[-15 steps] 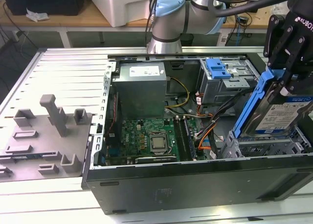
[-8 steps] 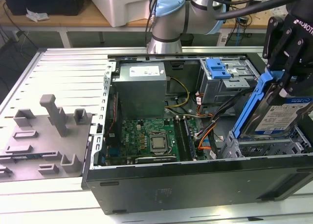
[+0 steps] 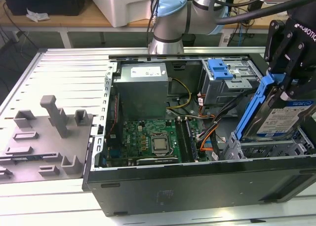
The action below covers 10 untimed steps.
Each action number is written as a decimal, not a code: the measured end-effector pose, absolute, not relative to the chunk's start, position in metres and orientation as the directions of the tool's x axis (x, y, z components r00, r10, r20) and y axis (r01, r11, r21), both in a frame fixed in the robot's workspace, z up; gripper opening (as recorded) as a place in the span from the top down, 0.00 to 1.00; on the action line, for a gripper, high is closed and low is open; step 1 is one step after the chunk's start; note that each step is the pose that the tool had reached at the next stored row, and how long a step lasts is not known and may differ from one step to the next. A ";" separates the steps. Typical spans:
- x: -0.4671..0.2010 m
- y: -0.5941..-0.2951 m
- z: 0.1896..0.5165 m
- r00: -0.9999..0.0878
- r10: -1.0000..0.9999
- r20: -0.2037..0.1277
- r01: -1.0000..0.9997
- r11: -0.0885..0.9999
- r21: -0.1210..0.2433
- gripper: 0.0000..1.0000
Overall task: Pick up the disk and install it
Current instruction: 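Insert the disk into the insertion slot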
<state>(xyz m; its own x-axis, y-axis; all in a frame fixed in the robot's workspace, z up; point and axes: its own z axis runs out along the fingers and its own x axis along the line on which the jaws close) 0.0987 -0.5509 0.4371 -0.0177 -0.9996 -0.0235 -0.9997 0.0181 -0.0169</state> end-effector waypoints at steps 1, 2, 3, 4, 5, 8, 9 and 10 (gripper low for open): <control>0.099 -0.551 0.437 -0.018 -1.000 -0.024 -1.000 0.018 -0.017 0.63; 0.099 -0.551 0.436 -0.018 -1.000 -0.024 -1.000 0.018 -0.017 0.63; 0.099 -0.551 0.436 -0.018 -1.000 -0.024 -1.000 0.018 -0.017 0.63; 0.099 -0.551 0.435 -0.018 -1.000 -0.024 -1.000 0.018 -0.017 0.63; 0.099 -0.551 0.435 -0.018 -1.000 -0.024 -1.000 0.018 -0.017 0.63; 0.099 -0.551 0.433 -0.018 -1.000 -0.024 -1.000 0.018 -0.017 0.63; 0.099 -0.551 0.432 -0.018 -1.000 -0.024 -1.000 0.018 -0.017 0.63; 0.099 -0.551 0.432 -0.018 -1.000 -0.024 -1.000 0.018 -0.017 0.63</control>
<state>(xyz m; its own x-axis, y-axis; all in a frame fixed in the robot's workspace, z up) 0.0987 -0.5509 0.4319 -0.0177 -0.9996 -0.0235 -0.9997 0.0181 -0.0169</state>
